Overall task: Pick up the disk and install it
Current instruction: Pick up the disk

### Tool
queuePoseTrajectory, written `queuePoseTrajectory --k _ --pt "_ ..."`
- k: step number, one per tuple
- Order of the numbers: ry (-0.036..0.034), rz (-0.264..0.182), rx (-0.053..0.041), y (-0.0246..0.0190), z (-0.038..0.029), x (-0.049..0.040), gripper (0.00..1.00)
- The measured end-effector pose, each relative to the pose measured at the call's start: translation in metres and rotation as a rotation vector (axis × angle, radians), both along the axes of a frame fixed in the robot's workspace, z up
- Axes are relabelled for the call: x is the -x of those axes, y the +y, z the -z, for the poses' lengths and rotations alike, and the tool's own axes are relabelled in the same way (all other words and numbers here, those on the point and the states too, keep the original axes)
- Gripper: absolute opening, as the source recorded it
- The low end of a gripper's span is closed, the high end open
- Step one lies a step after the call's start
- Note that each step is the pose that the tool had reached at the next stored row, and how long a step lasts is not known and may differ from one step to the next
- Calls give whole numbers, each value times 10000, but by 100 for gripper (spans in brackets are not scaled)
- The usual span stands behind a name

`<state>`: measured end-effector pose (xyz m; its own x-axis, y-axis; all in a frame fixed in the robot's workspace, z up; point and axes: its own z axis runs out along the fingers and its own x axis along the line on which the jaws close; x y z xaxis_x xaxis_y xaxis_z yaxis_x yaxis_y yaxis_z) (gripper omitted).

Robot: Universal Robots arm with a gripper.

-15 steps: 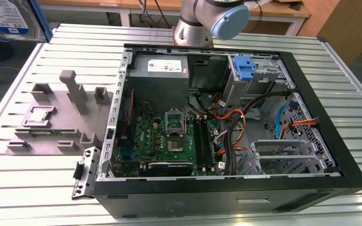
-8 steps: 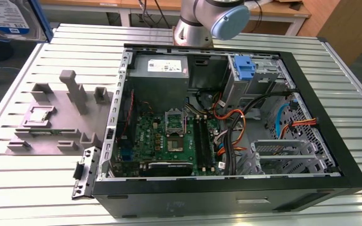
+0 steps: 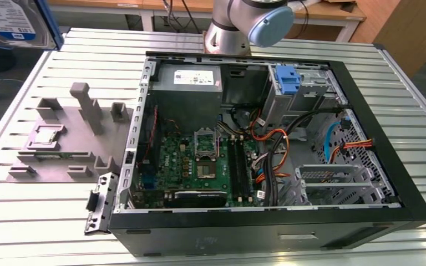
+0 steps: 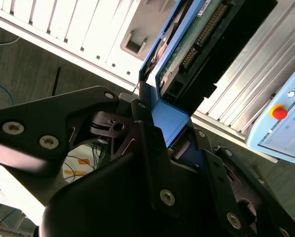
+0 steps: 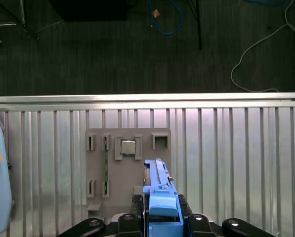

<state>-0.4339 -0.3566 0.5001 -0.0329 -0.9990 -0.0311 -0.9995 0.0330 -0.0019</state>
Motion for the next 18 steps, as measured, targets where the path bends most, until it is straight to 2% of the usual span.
queuePoseTrajectory --k 18 --pt "1 0 0 0 0 -45 36"
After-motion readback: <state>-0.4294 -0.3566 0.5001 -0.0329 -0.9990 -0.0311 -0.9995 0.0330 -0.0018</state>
